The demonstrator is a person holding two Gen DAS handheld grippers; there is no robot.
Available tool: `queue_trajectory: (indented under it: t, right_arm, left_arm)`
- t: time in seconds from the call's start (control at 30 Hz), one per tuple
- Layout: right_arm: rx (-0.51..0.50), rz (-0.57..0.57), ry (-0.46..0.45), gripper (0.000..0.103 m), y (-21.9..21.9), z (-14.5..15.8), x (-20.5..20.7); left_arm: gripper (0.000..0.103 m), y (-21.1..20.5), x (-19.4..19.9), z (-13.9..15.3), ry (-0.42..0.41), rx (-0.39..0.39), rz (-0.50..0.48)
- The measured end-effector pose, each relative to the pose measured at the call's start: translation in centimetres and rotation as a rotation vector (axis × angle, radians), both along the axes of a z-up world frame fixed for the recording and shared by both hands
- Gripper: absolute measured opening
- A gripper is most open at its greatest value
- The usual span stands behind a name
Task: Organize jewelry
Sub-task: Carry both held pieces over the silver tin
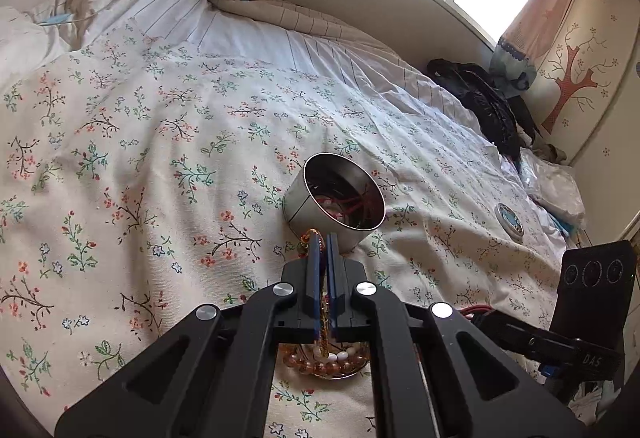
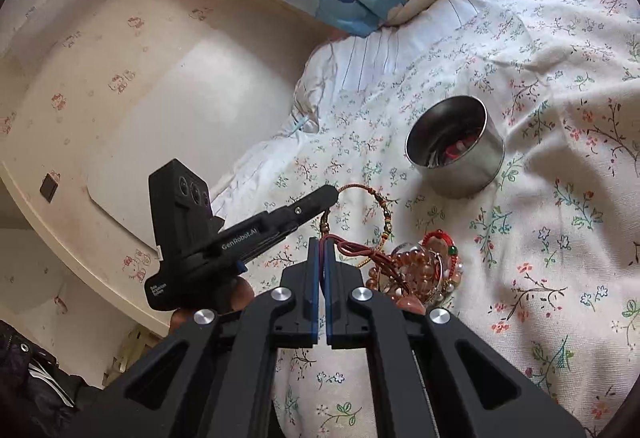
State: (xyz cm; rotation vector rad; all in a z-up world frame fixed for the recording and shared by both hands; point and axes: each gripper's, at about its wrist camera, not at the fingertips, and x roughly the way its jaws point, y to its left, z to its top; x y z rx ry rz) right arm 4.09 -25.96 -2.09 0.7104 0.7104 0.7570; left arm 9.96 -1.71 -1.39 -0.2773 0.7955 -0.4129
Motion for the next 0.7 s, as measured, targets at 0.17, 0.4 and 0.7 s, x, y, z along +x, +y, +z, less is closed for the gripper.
queue_trajectory:
  t: [0.17,0.4,0.7]
  right_arm:
    - [-0.028,-0.065,-0.038,0.003,-0.7,0.8,-0.2]
    - [-0.064,-0.115,-0.068,0.003,-1.2,1.2,0.0]
    - [-0.027,-0.18,-0.084,0.003,-2.1,1.8,1.3]
  left_arm:
    - [0.003,-0.3,-0.5,0.6,-0.035,0.007,-0.004]
    - [0.003,-2.0,-1.4,1.4,-0.086,0.056,-0.031]
    - [0.003,-2.8,-1.2,2.2,-0.115,0.05,-0.036]
